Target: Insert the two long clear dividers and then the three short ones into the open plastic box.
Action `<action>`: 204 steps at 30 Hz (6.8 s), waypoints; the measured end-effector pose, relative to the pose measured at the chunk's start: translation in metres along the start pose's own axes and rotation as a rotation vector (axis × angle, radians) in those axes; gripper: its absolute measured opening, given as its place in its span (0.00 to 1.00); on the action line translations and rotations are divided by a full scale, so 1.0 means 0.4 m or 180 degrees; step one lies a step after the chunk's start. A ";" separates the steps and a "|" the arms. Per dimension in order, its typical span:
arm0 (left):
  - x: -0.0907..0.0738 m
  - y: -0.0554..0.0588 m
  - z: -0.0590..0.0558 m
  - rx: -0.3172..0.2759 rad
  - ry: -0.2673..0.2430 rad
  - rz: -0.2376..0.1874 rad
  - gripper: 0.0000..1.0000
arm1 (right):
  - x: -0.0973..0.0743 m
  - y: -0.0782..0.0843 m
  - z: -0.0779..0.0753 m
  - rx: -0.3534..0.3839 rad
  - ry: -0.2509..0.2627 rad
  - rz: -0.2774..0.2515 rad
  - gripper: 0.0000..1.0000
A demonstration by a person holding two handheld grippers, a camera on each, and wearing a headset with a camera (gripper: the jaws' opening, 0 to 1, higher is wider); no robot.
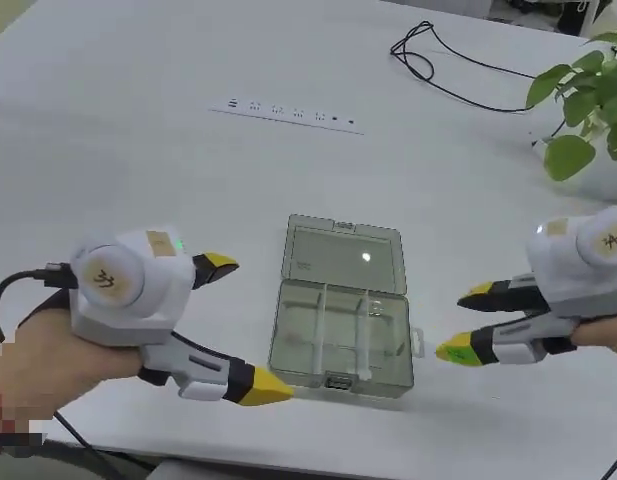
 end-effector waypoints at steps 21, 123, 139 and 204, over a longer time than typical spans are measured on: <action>0.001 0.014 0.022 -0.0064 -0.0032 0.0017 1.00 | 0.118 0.132 -0.017 -0.0903 -0.0290 0.0693 0.46; 0.111 -0.181 -0.270 -0.2184 0.1434 -0.0233 0.00 | -0.135 -0.272 0.142 -0.1625 0.0618 0.0075 0.33; 0.101 -0.180 -0.267 -0.2117 0.1385 -0.0297 0.00 | -0.153 -0.288 0.128 -0.1524 0.0671 -0.0016 0.36; 0.029 -0.124 -0.289 0.0278 0.1468 -0.0449 0.02 | -0.157 -0.325 0.199 -0.0927 -0.1143 -0.0453 0.03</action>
Point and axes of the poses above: the centre of the closed fingertips' face, and the gripper's own axes: x roughly forward along the fingers, z roughly to its left, y roughly out of its underside, the point moved 2 cm from there along -x, roughly backward along the fingers, and after that the axes turned 13 degrees about -x, right-handed, at the moved point
